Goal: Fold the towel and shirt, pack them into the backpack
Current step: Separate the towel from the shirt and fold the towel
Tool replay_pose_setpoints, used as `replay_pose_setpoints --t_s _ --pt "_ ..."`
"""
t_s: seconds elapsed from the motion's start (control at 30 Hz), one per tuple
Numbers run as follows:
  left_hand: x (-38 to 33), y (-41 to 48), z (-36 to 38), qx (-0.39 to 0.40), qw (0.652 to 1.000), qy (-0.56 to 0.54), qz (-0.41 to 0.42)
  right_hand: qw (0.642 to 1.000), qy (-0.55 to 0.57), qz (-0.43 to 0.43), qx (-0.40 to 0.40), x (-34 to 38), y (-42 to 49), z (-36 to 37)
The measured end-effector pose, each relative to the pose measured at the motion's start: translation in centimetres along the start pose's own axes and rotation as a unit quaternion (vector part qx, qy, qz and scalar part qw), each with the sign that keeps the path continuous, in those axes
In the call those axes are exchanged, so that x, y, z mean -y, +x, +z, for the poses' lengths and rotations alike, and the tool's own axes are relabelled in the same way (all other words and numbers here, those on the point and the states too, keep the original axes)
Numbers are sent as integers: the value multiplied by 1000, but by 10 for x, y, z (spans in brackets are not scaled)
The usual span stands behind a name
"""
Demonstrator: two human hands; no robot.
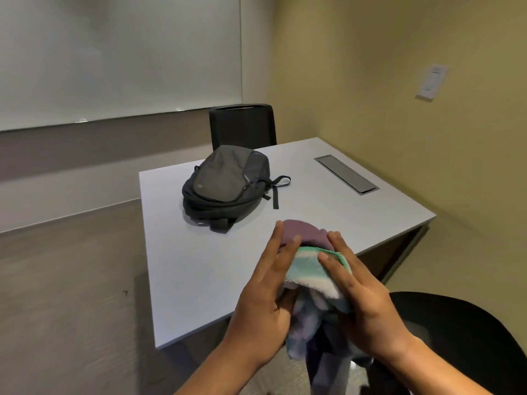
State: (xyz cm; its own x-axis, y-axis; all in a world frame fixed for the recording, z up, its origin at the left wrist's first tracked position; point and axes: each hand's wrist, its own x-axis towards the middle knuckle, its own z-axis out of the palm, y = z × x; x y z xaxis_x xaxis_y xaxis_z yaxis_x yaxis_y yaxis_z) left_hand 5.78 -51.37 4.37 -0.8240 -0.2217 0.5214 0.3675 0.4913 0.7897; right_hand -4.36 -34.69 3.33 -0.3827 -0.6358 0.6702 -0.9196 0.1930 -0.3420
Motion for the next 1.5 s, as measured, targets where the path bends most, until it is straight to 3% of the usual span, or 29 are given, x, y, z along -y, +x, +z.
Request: replay_pose_setpoints --t_s 0.27,0.6,0.83,0.97,1.07,1.1,1.23,1.33,1.5 --pt "45 39 1 -20 997 53 -56 999 24 -7 45 -52 37 33" --pt "118 173 23 -93 989 112 -22 995 75 -49 36 -191 134 73" --pt "188 233 36 -110 974 192 -50 992 102 -37 71 -284 176 126" --pt "246 227 58 -69 952 258 -148 982 38 -1 187 -324 162 165" --pt "293 203 78 36 922 294 -251 966 48 47 249 -345 132 190" --pt "306 192 82 79 910 306 -267 958 56 27 281 -353 120 196" --pt "338 157 91 145 908 335 -204 917 19 78 390 -378 84 207" --pt "350 153 93 154 898 345 -227 912 -3 91 400 -372 83 210" --pt "358 167 93 110 905 340 -229 928 16 147 342 -355 112 213"
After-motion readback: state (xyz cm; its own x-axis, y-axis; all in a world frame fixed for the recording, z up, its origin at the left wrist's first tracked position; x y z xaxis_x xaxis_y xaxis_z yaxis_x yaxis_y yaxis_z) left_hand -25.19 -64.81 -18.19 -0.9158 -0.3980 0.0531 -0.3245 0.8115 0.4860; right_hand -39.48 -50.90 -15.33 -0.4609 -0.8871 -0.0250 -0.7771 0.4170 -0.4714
